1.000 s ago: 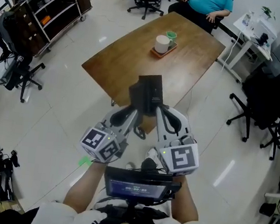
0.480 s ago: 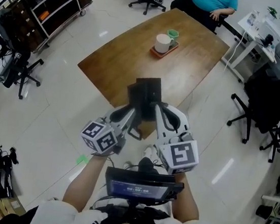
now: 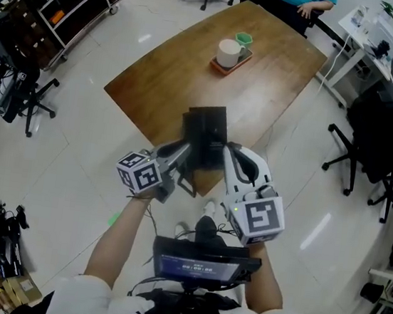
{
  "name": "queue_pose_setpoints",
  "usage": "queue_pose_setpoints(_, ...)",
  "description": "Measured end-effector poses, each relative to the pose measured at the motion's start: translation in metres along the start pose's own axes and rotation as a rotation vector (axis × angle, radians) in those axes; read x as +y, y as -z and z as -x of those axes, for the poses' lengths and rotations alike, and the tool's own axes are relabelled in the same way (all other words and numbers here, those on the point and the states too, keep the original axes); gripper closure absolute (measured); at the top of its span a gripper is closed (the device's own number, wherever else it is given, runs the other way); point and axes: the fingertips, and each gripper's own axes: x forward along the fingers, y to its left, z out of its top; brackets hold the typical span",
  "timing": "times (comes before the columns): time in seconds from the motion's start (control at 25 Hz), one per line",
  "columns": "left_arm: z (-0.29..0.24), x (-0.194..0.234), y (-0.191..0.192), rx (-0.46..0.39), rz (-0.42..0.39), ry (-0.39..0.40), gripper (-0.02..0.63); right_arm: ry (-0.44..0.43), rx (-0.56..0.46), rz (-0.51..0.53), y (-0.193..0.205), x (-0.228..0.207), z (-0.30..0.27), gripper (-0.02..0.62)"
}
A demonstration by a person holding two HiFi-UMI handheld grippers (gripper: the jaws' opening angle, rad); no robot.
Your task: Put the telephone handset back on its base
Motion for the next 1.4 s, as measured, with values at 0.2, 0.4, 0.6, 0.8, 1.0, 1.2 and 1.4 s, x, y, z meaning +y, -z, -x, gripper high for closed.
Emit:
queue_pose_setpoints(0.2, -0.011, 0.016, 0.007, 0.009, 0.095, 0.026, 0.543, -0.007, 0.016, -0.012, 0.007, -0.003, -0.005, 0.597)
queue_pose_setpoints(0.4, -0.020, 0.030, 0.014, 0.016, 0.204, 0.057, 0.543, -0.009, 0.028, -0.018, 0.013, -0.007, -0.010, 0.597)
queue_pose_setpoints(0.6, -0.028, 0.045, 0.024, 0.039, 0.300, 0.088, 0.543, -0.011, 0.048, -0.024, 0.019, -0.012, -0.014, 0.597)
queue_pose_setpoints(0.8, -0.037, 0.054, 0.021, 0.053, 0.348, 0.124, 0.545, -0.013, 0.056, -0.016, 0.021, -0.016, -0.019, 0.597)
queue_pose_setpoints(1.0, -0.042, 0.060, 0.026, 0.068, 0.419, 0.163, 0.545, -0.017, 0.069, -0.022, 0.026, -0.019, -0.023, 0.597)
queue_pose_setpoints(1.2, -0.043, 0.064, 0.026, 0.060, 0.457, 0.183, 0.545, -0.030, 0.079, -0.014, 0.028, -0.019, -0.028, 0.597)
queue_pose_setpoints(1.4, -0.044, 0.071, 0.029, 0.036, 0.499, 0.183, 0.543, -0.034, 0.080, -0.011, 0.029, -0.021, -0.029, 0.597)
